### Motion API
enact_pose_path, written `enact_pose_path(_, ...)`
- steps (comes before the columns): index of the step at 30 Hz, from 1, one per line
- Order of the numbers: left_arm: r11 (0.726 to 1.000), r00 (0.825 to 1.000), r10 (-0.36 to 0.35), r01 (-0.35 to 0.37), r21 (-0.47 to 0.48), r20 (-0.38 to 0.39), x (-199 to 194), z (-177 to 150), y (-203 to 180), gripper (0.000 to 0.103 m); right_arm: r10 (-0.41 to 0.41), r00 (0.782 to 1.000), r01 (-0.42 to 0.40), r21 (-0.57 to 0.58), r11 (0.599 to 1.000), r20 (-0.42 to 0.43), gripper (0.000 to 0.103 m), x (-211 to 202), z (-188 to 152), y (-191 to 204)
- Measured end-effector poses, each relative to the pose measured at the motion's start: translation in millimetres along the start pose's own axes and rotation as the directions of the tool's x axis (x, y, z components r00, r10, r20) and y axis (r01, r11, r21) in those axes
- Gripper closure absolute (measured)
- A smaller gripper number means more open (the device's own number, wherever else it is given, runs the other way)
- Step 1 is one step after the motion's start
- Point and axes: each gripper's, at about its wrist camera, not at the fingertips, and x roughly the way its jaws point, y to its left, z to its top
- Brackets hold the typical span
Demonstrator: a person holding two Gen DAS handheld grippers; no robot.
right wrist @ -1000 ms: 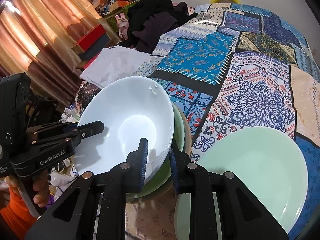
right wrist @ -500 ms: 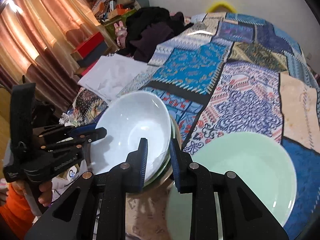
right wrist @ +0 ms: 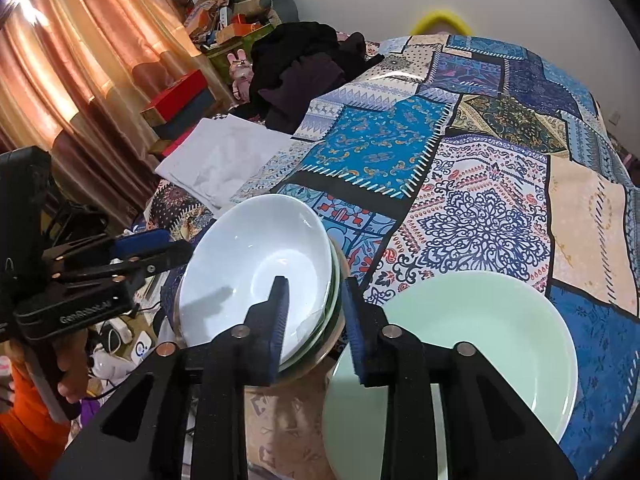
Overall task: Organize plates and bowls
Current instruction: 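Lower the white bowl into the green bowl and open the left tool, then grip the rim of the stacked bowls with the left tool and lift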
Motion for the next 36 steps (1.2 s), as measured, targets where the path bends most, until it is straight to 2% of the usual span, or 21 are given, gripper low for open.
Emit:
enact_pose_path(2,1.000,1.000,-0.005,0.005,-0.016,-0.006,2,-2,5,0.047,-0.009,1.000,0.009,0.002,1.000,-0.002,0.064,2,1,-2)
enact_pose_path(4,0.999,1.000,-0.013,0.012,-0.031,-0.015,6,-5,11,0.046,-0.016,1.000,0.016,0.000,1.000,-0.010,0.062,6,1,-3)
enact_pose_path(11,0.993,0.991,-0.076,0.064,-0.103,-0.107,36,-23,26,0.044,-0.018,0.997,0.018,-0.004,1.000,-0.077,0.061,29,2,-6)
enact_pose_path(19,0.983,0.980,-0.130,0.108,-0.149,-0.148,56,-34,28,0.044,-0.012,0.991,0.014,0.014,1.000,-0.130,0.061,49,2,-8)
enact_pose_path(23,0.977,0.969,-0.167,0.138,-0.165,-0.181,66,-38,25,0.048,-0.005,0.989,0.007,0.011,1.000,-0.149,0.061,56,1,-7)
enact_pose_path(30,0.978,0.972,-0.163,0.137,-0.159,-0.169,69,-39,20,0.052,0.002,0.982,-0.004,-0.011,1.000,-0.189,0.061,70,1,0)
enact_pose_path(32,0.974,0.969,-0.179,0.149,-0.172,-0.171,70,-38,21,0.058,-0.015,0.979,0.007,-0.042,0.999,-0.204,0.061,76,0,3)
enact_pose_path(36,0.972,0.965,-0.192,0.162,-0.173,-0.176,68,-38,18,0.063,0.013,0.977,-0.015,-0.005,1.000,-0.214,0.062,79,0,-2)
